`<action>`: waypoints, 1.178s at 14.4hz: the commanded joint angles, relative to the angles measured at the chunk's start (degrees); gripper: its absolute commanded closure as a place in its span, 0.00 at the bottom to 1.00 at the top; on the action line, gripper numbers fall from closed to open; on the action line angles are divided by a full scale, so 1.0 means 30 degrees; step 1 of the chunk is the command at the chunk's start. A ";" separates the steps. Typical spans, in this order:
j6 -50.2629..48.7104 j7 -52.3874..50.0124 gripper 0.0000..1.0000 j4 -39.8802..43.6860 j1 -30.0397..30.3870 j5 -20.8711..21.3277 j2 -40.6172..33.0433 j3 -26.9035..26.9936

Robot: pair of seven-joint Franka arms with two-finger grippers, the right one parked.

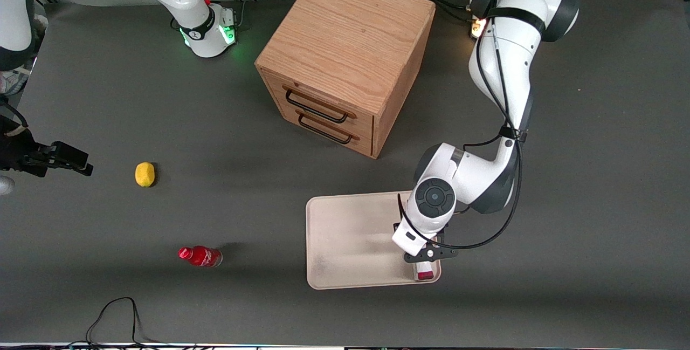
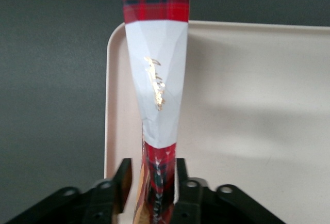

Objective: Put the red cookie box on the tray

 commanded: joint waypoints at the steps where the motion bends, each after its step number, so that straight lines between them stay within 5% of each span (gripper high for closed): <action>1: 0.0056 0.0058 0.00 -0.0805 0.0371 0.0227 -0.1396 0.0289; 6: -0.0238 0.2542 0.00 -0.5540 0.2976 -0.1619 -0.7248 0.0290; 13: -0.6649 1.0480 0.00 -0.7628 0.7196 -0.0184 -1.3785 0.0319; 17: -0.6948 1.2130 0.00 -1.1428 0.8430 -0.0272 -1.8616 0.0260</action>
